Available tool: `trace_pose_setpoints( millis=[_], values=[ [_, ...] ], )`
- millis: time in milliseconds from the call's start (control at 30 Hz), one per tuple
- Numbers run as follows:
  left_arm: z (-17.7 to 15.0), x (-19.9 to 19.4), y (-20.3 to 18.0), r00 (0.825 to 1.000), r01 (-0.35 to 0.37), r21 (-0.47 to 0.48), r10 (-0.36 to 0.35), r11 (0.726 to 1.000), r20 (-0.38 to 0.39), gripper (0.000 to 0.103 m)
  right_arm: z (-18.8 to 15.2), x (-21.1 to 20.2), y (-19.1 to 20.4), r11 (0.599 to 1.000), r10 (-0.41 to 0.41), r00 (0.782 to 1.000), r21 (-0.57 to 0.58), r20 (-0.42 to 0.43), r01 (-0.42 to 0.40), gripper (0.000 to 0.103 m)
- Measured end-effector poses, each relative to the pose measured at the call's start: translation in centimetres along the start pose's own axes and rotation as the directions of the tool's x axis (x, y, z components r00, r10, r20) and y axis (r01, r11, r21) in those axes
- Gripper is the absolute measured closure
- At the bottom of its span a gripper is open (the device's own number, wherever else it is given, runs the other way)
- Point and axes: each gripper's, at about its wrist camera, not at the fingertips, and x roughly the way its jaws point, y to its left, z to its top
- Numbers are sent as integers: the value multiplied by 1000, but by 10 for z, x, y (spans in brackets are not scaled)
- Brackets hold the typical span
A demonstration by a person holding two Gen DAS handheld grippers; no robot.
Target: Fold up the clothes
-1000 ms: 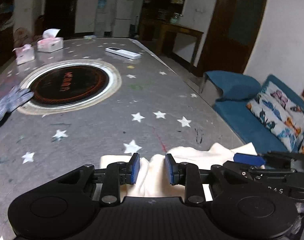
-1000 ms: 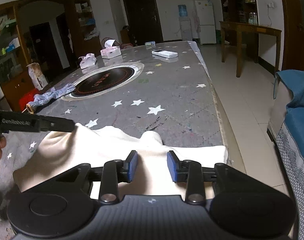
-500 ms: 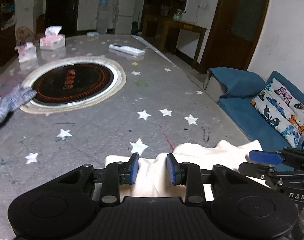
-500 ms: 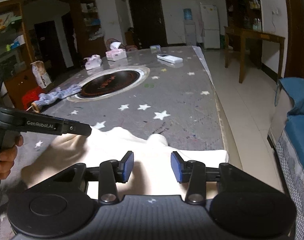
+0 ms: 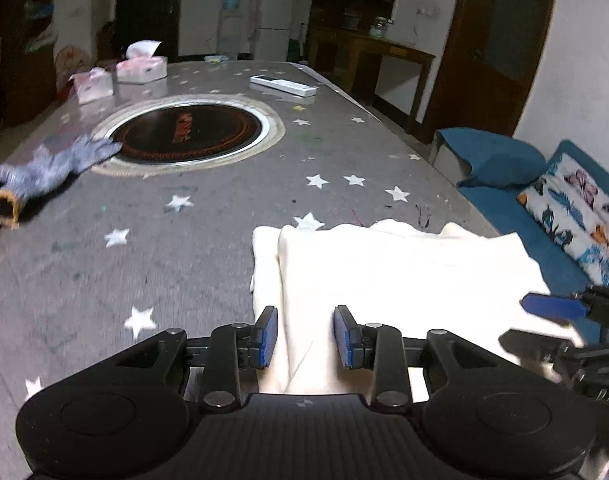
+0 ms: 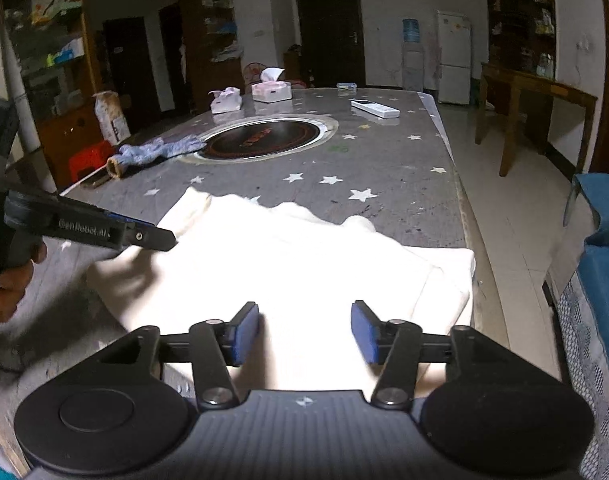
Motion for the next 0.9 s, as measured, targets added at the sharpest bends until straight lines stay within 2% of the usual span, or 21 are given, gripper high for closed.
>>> trace_pose_setpoints(
  millis=[133,333,600,733,900],
  values=[
    [-5,-4,6,999,32,-46,-33,998,-18,69,-4,-3,3,999,-2,1000,-44,-8,1,50],
    [-15,-11,11,995,80,-98,-84,992,-44,69,-9,-9,-2,999,14,1000,-50,-21,-15,50],
    [-20,-23,9,986,118,-95,-128,988,-104,67,-15,-25,1,998,29,999,-58,-46,-32,49],
    [-10,-30,5,992,105,-56,-108,993,-66,65,-17,-32,2,998,39,998,-53,-55,-42,49],
    [3,-25,-8,987,153,-37,-155,987,-34,69,-4,-30,-6,1000,28,1000,3,-3,-28,49]
  ],
)
